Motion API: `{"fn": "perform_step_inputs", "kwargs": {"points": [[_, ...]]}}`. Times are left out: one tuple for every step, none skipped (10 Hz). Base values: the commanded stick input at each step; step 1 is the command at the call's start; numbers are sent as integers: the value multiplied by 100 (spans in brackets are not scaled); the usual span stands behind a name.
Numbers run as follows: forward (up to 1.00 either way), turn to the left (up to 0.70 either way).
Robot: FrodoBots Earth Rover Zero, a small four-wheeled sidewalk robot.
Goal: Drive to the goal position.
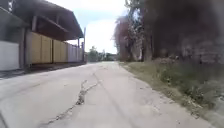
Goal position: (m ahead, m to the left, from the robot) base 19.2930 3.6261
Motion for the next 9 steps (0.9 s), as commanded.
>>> {"fn": "perform_step_inputs", "kwargs": {"points": [[85,0],[85,0],[85,0],[85,0],[85,0],[85,0],[85,0],[85,0],[85,0]]}}
